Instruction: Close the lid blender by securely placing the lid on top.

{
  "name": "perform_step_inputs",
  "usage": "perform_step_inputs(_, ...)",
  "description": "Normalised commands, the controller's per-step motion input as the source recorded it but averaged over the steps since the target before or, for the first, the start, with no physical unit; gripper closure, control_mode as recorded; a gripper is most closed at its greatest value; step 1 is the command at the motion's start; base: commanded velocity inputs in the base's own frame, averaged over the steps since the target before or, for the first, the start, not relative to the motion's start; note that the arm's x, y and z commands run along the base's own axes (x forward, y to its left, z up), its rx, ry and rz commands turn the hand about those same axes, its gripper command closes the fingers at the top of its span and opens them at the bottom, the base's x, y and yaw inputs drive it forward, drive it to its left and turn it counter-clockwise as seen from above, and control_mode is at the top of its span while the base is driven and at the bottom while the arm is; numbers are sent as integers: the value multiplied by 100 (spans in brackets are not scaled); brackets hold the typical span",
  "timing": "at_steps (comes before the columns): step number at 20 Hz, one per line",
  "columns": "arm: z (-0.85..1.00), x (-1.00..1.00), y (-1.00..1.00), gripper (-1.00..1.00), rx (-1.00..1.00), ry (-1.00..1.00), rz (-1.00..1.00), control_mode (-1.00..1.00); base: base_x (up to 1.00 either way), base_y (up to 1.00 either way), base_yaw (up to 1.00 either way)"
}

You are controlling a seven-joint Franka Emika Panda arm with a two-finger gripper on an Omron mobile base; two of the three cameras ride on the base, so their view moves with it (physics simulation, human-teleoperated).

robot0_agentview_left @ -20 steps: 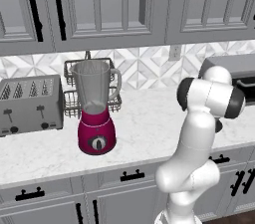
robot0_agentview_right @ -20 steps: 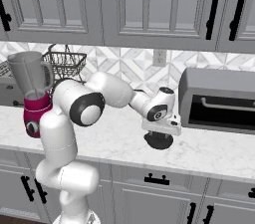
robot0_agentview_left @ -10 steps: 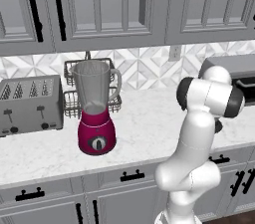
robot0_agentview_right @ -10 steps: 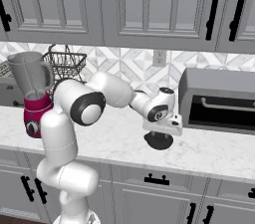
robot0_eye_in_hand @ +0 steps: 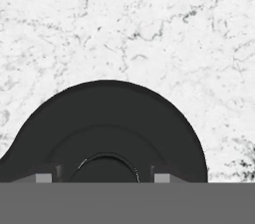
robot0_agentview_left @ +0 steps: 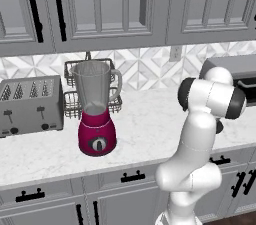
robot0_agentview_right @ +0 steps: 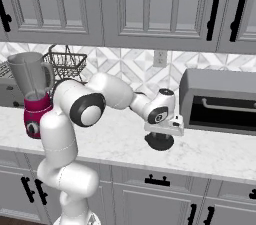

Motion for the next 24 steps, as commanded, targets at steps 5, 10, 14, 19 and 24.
perform_step_inputs(5,-37,-1,0,100,0,0,0,-100,0,0,0)
perform_step_inputs(10,-25,-15,0,100,0,-2,0,-100,0,0,0)
perform_step_inputs(14,-5,-19,0,100,0,-3,0,-100,0,0,0)
perform_step_inputs(19,46,0,6,100,0,0,-2,-100,0,0,0)
perform_step_inputs(24,82,-19,0,100,0,-8,-2,-100,0,0,0)
